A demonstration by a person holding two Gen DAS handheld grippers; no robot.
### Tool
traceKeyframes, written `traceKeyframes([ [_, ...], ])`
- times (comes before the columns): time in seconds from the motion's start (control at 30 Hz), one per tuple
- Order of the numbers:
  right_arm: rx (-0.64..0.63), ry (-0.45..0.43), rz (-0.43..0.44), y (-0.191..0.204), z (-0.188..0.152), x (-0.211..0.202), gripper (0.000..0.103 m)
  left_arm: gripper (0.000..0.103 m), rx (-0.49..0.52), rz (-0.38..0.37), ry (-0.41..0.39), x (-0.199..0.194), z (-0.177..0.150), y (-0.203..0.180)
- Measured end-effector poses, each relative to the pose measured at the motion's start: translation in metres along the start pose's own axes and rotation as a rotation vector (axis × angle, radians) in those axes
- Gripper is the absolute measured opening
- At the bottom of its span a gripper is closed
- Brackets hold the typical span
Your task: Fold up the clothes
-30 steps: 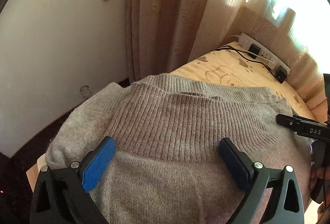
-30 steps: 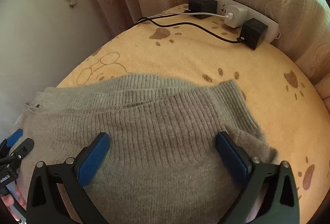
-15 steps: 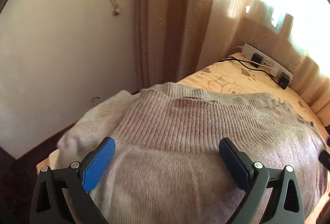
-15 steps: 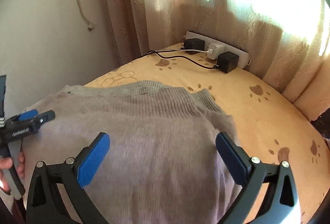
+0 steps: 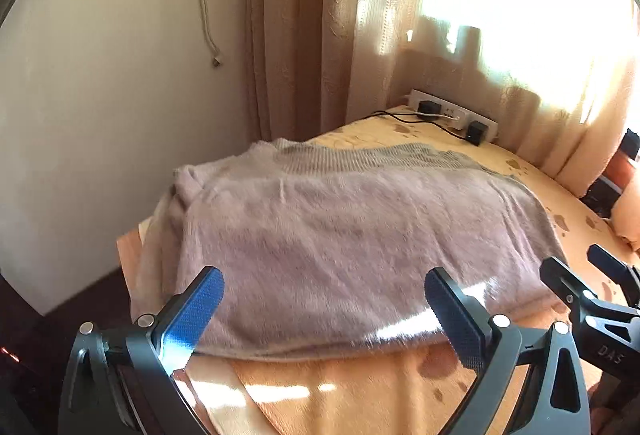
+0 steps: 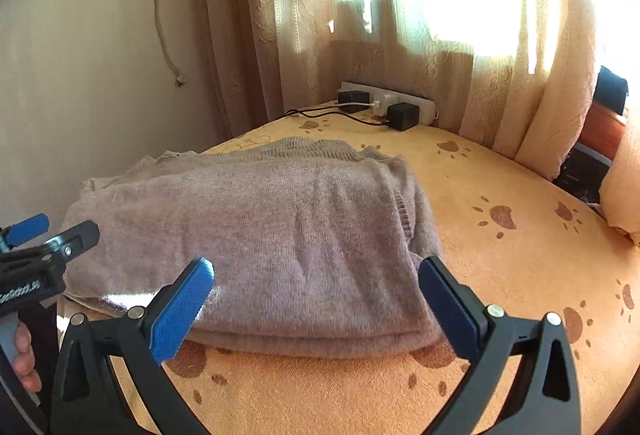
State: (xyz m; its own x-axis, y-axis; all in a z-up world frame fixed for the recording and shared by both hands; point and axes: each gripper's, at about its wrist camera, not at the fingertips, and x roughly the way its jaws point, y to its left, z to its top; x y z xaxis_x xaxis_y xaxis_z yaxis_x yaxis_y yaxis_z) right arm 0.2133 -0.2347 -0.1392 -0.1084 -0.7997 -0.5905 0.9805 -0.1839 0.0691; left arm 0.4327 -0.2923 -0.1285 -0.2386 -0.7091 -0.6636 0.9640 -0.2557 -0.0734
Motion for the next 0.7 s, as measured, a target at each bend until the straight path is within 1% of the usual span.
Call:
traceKeyframes([
  [0.1,0.002,-0.005,0.013,0.003,-0.006,-0.01,0.103,0.102,-0.063,0.015,0.015,-0.007,-0.011,0.008],
  [0.23,-0.048,-0.002,0.009,0.015,-0.015,-0.015,0.103,0.102,-0.101,0.051,0.016,-0.019,-0.023,0.015],
  [0.33,-0.068,-0.015,0.014,0.022,-0.017,-0.021,0.103,0.102,-0.1,0.079,0.014,-0.024,-0.03,0.016],
  [0.4,-0.073,-0.029,0.021,0.024,-0.015,-0.026,0.103,0.102,-0.082,0.108,-0.001,-0.032,-0.034,0.014],
  [0.5,-0.076,-0.064,0.023,0.026,-0.01,-0.038,0.103,0.102,-0.025,0.192,-0.05,-0.046,-0.034,0.005],
  [0.6,-0.089,-0.086,0.01,0.028,-0.006,-0.046,0.103,0.102,0.019,0.225,-0.073,-0.055,-0.035,-0.002],
  [0.7,-0.113,-0.093,-0.004,0.03,-0.006,-0.048,0.103,0.102,-0.007,0.191,-0.027,-0.051,-0.034,0.0],
])
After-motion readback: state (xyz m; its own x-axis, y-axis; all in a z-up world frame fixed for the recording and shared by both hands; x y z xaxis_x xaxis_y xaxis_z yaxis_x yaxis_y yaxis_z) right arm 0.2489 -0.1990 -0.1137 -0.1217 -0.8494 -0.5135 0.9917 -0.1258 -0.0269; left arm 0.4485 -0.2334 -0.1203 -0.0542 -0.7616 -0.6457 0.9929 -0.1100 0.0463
